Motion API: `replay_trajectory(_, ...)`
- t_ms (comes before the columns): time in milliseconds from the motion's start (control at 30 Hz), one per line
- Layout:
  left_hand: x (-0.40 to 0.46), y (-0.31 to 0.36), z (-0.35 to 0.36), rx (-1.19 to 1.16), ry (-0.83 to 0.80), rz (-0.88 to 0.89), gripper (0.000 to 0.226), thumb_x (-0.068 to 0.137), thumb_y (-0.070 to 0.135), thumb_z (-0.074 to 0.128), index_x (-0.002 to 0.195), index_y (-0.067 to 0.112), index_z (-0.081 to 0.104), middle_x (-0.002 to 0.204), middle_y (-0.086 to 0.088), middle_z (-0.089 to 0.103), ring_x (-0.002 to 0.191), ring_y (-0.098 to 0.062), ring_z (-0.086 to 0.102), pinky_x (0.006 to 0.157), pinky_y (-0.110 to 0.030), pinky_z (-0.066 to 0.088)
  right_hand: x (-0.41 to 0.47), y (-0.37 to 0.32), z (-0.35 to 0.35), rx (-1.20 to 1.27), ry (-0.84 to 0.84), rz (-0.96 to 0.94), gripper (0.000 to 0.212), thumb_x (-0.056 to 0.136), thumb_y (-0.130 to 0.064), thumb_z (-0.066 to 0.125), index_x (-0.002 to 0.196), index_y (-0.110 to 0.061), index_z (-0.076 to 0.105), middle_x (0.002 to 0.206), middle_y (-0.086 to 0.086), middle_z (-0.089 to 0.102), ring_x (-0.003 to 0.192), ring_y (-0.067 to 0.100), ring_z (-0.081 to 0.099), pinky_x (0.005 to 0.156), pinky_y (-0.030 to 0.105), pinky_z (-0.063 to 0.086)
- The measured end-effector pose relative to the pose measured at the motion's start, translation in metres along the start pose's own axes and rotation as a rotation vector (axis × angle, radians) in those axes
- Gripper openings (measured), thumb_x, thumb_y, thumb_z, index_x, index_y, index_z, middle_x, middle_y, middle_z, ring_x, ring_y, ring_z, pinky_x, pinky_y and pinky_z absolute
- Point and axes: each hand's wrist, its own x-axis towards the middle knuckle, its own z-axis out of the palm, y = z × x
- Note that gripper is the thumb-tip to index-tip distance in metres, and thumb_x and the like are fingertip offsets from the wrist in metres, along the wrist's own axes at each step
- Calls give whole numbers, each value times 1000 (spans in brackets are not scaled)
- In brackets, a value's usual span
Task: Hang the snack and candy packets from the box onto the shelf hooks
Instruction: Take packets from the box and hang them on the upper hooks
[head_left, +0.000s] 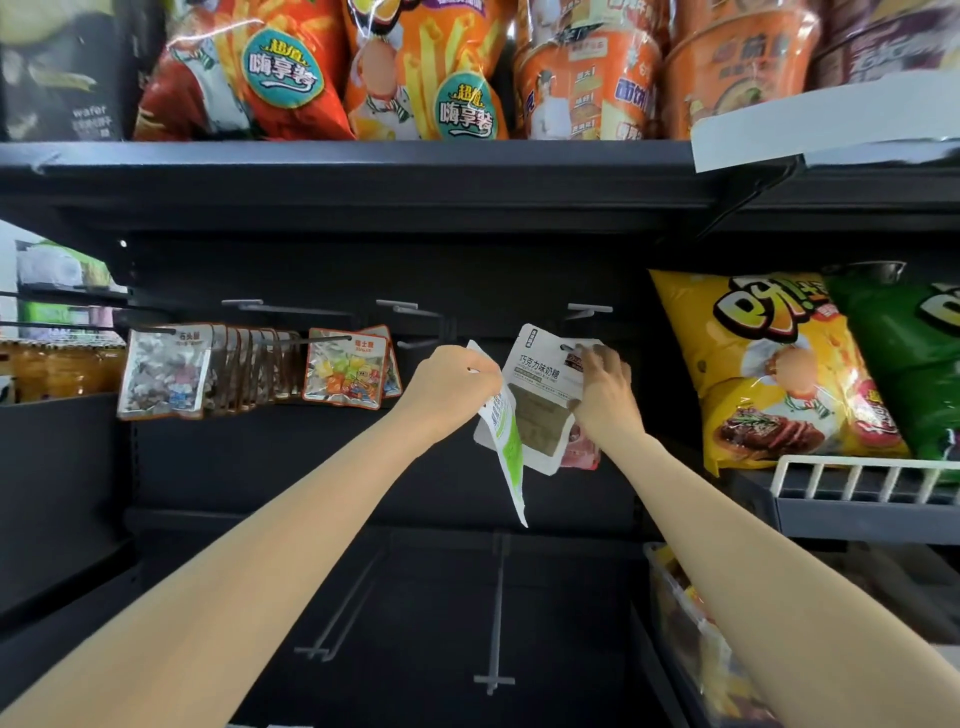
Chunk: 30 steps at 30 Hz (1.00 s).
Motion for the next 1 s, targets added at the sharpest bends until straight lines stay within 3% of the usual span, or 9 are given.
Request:
replay_trajectory(100, 6, -2, -1, -154, -24, -112, 22, 89, 13, 52, 80, -4, 62, 94, -22, 64, 78, -22, 57, 73, -32, 46, -22, -3, -10, 230, 248, 58, 50, 89, -3, 57, 136, -13, 45, 143, 9, 35, 135, 25, 27, 103, 30, 35)
replay_trajectory(200, 12, -4, 1, -288, -18, -130, 30, 82, 24, 56, 86, -3, 68, 95, -22, 64, 92, -30, 62, 91, -46, 51, -54, -11, -30, 476, 496, -43, 19, 94, -8, 50, 111, -12, 59, 112, 5, 57, 106, 13, 52, 80, 13, 39)
replay_trajectory(367, 15, 18, 13, -568, -116, -140, 32, 94, 15, 43, 105, -8, 62, 99, -13, 68, 84, -18, 67, 75, -23, 57, -80, -28, -55, 416, 179, -420, 25, 93, -35, 56, 108, -17, 61, 102, -6, 58, 92, 2, 55, 75, 11, 44)
replay_trajectory(467, 13, 33, 20, -605, -130, -117, 36, 96, 24, 42, 111, -4, 59, 109, -15, 66, 87, -19, 68, 79, -23, 55, -76, -29, -57, 224, 297, -486, 21, 93, -21, 58, 111, -12, 63, 101, 0, 63, 87, 11, 60, 73, 23, 51)
replay_trajectory(533, 13, 34, 26, -578, -126, -55, 41, 99, 30, 39, 119, 0, 57, 99, -12, 69, 88, -18, 68, 84, -26, 55, -73, -26, -61, 284, 407, -406, 12, 95, -10, 53, 101, -12, 63, 87, -7, 62, 75, 6, 58, 63, 16, 47)
replay_trajectory(667, 5, 20, 37, -58, 21, 320, 50, 98, 30, 44, 145, 23, 27, 106, 1, 60, 98, -10, 58, 85, -24, 48, -59, -15, -64, 644, 354, 3, 7, 95, -10, 52, 93, -14, 57, 84, -9, 63, 78, 16, 65, 62, 28, 56)
replay_trajectory(800, 1, -5, 48, 553, 250, 609, 51, 90, 26, 55, 139, 20, 41, 133, -4, 43, 123, -20, 42, 104, -40, 37, -57, -15, -61, 800, 332, 74, 35, 92, -6, 55, 121, -25, 45, 93, -2, 65, 77, 21, 66, 66, 45, 58)
replay_trajectory(900, 1, -11, 49, 597, 282, 625, 55, 88, 29, 57, 140, 22, 41, 150, -7, 30, 138, -25, 26, 112, -45, 23, -63, -17, -57, 750, 378, -26, 46, 92, -1, 54, 129, -26, 41, 100, 4, 64, 71, 14, 63, 57, 26, 54)
replay_trajectory(1000, 0, -13, 48, 606, 194, 596, 58, 93, 31, 51, 147, 26, 29, 156, -1, 20, 144, -21, 15, 115, -42, 15, -65, -19, -52, 680, 386, -40, 37, 93, -1, 51, 124, -21, 54, 120, -3, 59, 91, -16, 53, 74, 1, 41)
